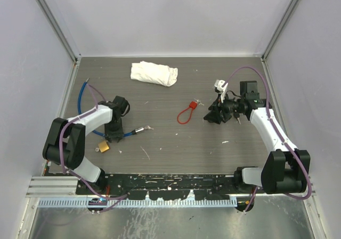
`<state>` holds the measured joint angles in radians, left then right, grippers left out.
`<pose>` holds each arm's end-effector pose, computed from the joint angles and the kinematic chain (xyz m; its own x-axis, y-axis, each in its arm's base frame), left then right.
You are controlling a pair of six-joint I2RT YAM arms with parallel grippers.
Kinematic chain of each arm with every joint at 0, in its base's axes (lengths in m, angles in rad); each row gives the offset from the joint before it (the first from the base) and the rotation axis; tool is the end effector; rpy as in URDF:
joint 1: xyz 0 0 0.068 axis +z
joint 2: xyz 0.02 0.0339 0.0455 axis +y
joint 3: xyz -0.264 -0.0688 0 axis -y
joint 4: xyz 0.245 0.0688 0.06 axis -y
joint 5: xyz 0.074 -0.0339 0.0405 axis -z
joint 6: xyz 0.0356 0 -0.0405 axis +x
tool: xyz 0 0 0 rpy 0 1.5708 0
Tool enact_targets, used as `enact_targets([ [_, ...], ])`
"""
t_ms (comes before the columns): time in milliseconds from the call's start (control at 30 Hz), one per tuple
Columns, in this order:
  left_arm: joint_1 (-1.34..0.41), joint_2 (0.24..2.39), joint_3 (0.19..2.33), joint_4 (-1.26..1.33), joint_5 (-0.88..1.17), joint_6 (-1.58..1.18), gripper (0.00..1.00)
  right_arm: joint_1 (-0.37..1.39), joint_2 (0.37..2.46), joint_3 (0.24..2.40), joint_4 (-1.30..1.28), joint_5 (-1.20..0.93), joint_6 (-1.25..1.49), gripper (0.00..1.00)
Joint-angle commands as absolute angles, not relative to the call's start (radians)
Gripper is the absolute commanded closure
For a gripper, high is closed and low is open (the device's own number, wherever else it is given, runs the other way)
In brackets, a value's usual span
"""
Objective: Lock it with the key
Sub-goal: Pick up the lock from the center of the board.
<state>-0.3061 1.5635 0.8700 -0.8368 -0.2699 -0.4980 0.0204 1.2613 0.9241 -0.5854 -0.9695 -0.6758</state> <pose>0.2405 -0.0660 0.1588 -0.9708 -0.1760 -0.1628 -0.2090 0.9541 0.2147 0.2468 0.0344 0.2655 -0.3033 -0.3601 -0.8822 -0.8959 0.4232 0.1352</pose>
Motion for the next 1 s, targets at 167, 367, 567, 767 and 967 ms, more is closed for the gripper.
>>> enact_targets([
  [167,-0.301,1.548,0.938,-0.819,-0.334,-0.460,0.63,0.027,1.270,0.971,-0.589,-0.982,-0.690,0.35],
  [367,-0.301,1.611,0.966,-0.819,-0.398,-0.455,0.59,0.026,1.274,0.972,-0.593,-0.982,-0.693,0.35],
  [567,-0.298,1.685,0.991,-0.810,-0.395,-0.449,0.59,0.026,1.276,0.975,-0.600,-0.979,-0.698,0.35],
  [767,-0.268,1.683,0.980,-0.777,-0.305,-0.463,0.73,0.026,1.283,0.982,-0.614,-0.980,-0.706,0.35],
  [967,-0.248,1.618,0.938,-0.743,-0.191,-0.487,0.99,0.026,1.287,0.991,-0.630,-0.985,-0.715,0.34],
])
